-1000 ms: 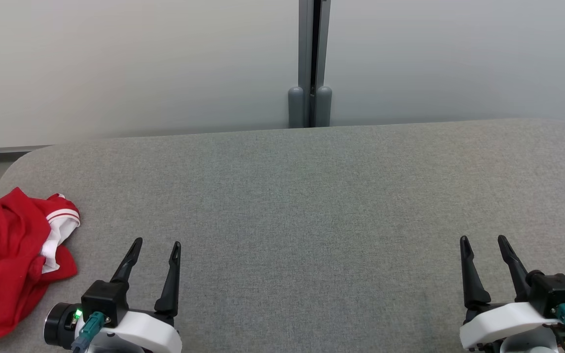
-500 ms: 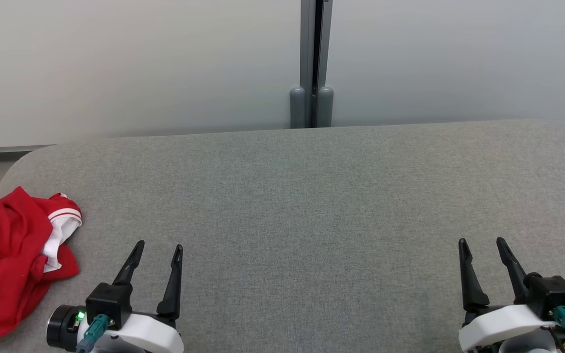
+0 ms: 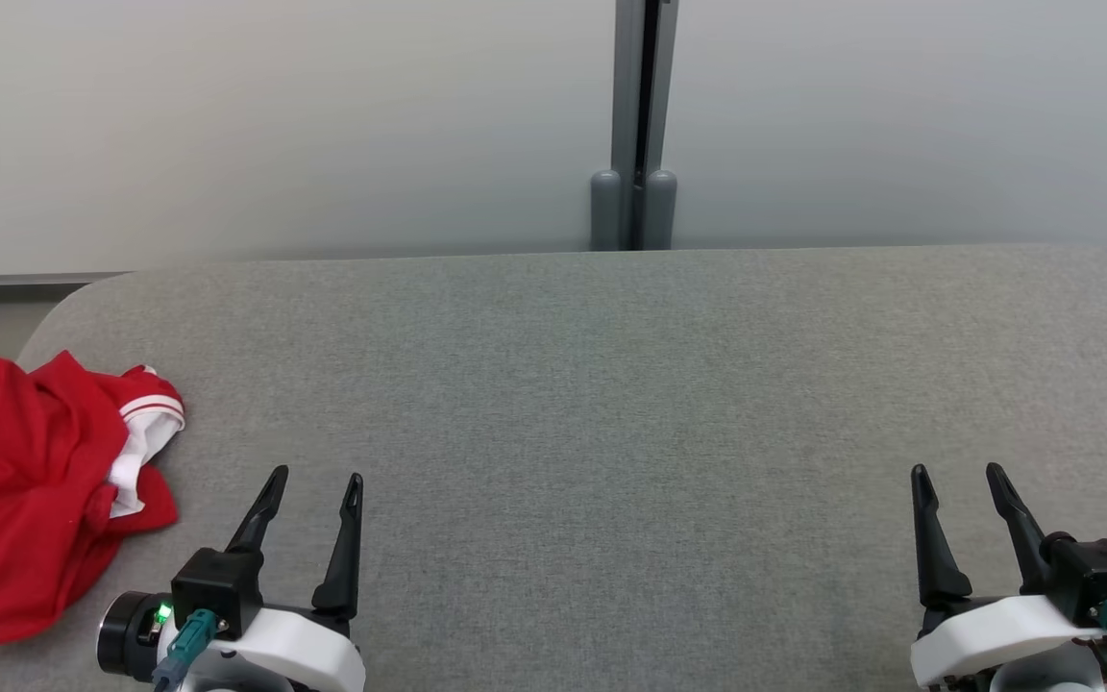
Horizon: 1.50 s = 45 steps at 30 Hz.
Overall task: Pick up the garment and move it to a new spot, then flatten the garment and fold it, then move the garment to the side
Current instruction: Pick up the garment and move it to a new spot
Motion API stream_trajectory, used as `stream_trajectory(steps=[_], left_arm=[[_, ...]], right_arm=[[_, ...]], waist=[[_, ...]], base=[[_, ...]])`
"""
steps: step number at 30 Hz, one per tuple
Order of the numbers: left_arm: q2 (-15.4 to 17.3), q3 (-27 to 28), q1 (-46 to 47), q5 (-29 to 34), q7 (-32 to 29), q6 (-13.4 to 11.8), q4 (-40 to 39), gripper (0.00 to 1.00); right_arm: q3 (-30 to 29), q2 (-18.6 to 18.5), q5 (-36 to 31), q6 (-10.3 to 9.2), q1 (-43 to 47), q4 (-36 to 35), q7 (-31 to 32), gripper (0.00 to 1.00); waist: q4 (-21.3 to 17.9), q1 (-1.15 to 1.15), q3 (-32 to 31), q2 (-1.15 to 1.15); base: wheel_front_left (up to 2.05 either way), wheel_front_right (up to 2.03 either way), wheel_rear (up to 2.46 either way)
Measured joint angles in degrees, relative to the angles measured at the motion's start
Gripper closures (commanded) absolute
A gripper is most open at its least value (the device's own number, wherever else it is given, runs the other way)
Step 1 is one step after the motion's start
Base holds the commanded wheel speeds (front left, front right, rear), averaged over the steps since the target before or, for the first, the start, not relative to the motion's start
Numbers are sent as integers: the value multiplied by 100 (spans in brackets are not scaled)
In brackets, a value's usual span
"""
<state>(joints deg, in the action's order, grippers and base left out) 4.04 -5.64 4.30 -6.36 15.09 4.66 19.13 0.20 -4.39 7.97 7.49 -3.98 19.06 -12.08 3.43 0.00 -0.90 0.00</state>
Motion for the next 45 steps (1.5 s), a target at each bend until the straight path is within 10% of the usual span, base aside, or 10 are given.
stream_trajectory(steps=[25, 45], left_arm=[[-88, 388, 143, -152, 4, -1, -203, 0], [-116, 453, 275, -249, 4, 16, -383, 0]], right_arm=[[453, 73, -49, 0, 107, -817, 210, 0], [513, -57, -104, 0, 42, -1112, 459, 0]], waist=[[2298, 0, 101, 0], [2376, 0, 403, 0]], base=[[0, 0, 0], [0, 0, 0]])
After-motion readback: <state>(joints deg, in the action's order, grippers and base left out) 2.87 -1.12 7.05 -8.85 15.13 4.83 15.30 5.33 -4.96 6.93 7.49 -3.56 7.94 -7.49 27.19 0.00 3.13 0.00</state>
